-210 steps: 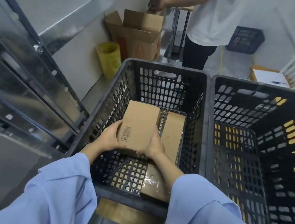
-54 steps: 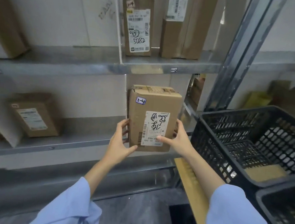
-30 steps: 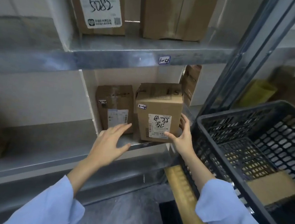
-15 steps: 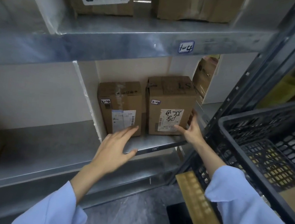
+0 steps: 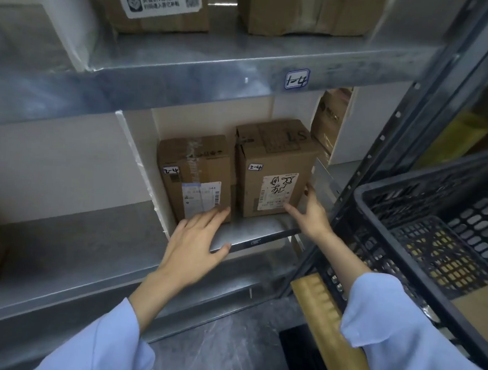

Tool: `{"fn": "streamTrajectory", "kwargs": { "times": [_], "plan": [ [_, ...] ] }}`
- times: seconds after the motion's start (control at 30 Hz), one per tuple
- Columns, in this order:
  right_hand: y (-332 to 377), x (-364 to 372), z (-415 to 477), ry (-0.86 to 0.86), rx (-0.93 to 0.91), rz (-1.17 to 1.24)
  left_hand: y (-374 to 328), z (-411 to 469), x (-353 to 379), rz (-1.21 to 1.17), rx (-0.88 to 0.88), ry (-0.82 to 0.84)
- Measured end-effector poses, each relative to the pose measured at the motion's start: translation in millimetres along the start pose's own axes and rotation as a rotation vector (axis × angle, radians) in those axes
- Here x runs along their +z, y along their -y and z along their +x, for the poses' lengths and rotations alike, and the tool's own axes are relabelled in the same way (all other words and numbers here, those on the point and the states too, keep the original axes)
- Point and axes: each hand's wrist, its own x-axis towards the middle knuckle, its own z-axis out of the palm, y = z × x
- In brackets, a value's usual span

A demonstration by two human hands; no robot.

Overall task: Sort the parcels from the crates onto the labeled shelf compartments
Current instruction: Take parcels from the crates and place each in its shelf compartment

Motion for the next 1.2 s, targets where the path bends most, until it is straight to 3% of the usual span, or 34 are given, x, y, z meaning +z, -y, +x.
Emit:
{"fn": "streamTrajectory", "kwargs": {
  "times": [0.13, 0.43, 0.6, 0.73, 1.2],
  "plan": [
    [6, -1, -35, 0.018, 0.082, -0.278, -14, -5, -15, 0.05, 0.021, 0.018],
    [53, -33, -130, -0.038, -0.101, -0.665, -73, -21, -57, 0.06, 0.108, -0.04],
    [87, -88, -181, -0.149, -0.203, -0.663, -120, -20, -74, 0.038, 0.223, -0.078],
    [84, -138, -211, -0.274, -0.182, -0.637, -162, -11, -84, 0.011, 0.304, -0.113],
    [-4, -225, -204, -0.398, 0.263, -0.502, -298, 83, -54, -0.068, 0.623, -0.067]
  ]
}}
